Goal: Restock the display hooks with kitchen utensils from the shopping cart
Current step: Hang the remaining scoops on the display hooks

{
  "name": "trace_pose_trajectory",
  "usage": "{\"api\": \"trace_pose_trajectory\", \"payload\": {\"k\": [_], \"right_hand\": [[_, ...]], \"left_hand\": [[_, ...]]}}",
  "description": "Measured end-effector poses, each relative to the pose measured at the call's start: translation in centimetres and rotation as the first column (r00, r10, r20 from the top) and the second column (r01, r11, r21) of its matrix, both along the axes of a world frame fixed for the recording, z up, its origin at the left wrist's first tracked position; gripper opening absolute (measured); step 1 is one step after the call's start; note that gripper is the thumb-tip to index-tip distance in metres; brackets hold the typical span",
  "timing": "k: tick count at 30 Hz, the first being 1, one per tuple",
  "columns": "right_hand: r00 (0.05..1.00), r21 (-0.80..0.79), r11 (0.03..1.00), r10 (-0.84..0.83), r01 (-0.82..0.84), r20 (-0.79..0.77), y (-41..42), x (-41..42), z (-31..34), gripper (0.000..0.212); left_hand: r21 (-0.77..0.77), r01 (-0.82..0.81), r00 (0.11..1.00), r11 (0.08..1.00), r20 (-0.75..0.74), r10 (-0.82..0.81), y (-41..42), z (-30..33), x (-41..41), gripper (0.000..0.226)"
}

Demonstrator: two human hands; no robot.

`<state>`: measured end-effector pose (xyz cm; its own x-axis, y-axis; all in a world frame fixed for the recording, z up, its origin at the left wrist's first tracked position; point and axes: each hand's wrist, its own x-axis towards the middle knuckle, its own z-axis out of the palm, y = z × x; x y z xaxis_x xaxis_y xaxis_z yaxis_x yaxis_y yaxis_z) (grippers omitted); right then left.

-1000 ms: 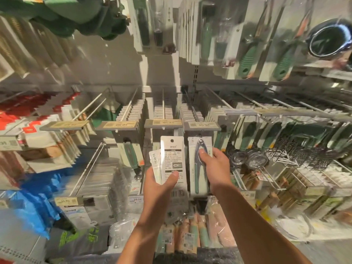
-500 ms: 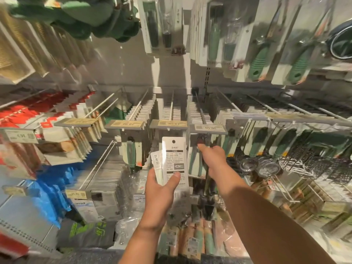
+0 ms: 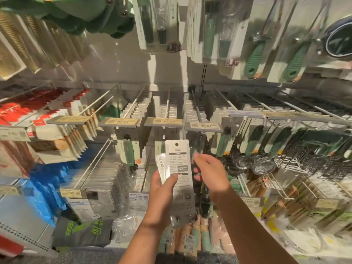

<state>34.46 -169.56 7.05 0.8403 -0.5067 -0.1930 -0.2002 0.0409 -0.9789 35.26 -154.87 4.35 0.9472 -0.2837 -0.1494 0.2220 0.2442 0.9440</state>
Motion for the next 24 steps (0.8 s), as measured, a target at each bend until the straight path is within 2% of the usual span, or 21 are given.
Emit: {"api": "trace_pose_trajectory", "payload": {"k": [3,5,6,9,10,11,12,13,14,15,17,21,22,24], "right_hand": [[0.998,0.033,0.999,0.035,-0.037,0.05,1.1,-0.2,0.0,0.02],[0.995,0.069,0.995,0.072,-0.077,0.067,1.9,-0.3,-0.4,0.017],[0.993,0.078,0.992,0.097,-0.102,0.063,2.4,-0.3,-0.3,0.025],[0.993,0.102,0.988,0.112,-0.115,0.037,2.4,0.2,-2.0,0.099],[0.992,0.127,0.984,0.126,-0.129,0.029,2.2,0.2,-2.4,0.107],[0.99,0.143,0.98,0.136,-0.138,0.025,2.0,0.1,-2.3,0.098],[0.992,0.15,0.98,0.127,-0.127,0.011,2.3,-0.1,-1.2,0.076],[0.99,0.15,0.979,0.139,-0.137,-0.001,2.3,-0.2,-0.6,0.054],[0.99,0.162,0.977,0.141,-0.139,-0.003,2.1,-0.2,-0.4,0.041],[0.992,0.202,0.971,0.13,-0.127,-0.002,2.1,-0.2,-0.4,0.04],[0.997,0.236,0.97,0.074,-0.064,-0.03,1.9,-0.2,-0.6,0.053],[0.998,0.175,0.983,0.059,-0.055,-0.023,1.2,-0.9,-0.8,0.064],[0.997,0.164,0.983,0.08,-0.076,-0.02,1.1,-1.2,-0.6,0.061],[0.989,0.14,0.979,0.139,-0.145,0.051,1.0,-1.4,-0.5,0.033]], "left_hand": [[0.047,0.046,0.994,0.998,0.093,-0.05,-0.2,0.2,-0.7,0.039],[0.095,0.055,0.985,0.994,0.156,-0.07,-0.4,0.3,-1.1,0.043],[0.111,0.068,0.983,0.991,0.162,-0.086,-0.6,0.5,-1.3,0.048],[0.147,0.131,0.975,0.98,0.16,-0.154,-1.0,1.0,-1.9,0.061],[0.144,0.119,0.975,0.982,0.169,-0.143,-0.9,0.8,-1.7,0.055],[0.126,0.115,0.978,0.985,0.16,-0.135,-0.8,1.1,-1.8,0.043],[0.098,0.119,0.979,0.988,0.152,-0.133,-0.6,1.4,-1.8,0.028],[0.061,0.122,0.979,0.991,0.155,-0.13,-0.5,1.3,-1.9,0.021],[0.047,0.127,0.979,0.991,0.157,-0.133,-0.4,1.1,-1.9,0.022],[0.047,0.134,0.977,0.99,0.161,-0.14,-0.2,1.1,-2.0,0.023],[0.064,0.133,0.974,0.989,0.177,-0.143,0.3,1.0,-1.9,0.023],[0.107,0.108,0.973,0.988,0.192,-0.127,0.9,1.1,-1.4,0.028],[0.099,0.103,0.976,0.99,0.182,-0.12,1.0,1.1,-1.3,0.03],[0.08,0.121,0.976,0.989,0.171,-0.133,1.0,1.2,-1.4,0.032]]}}
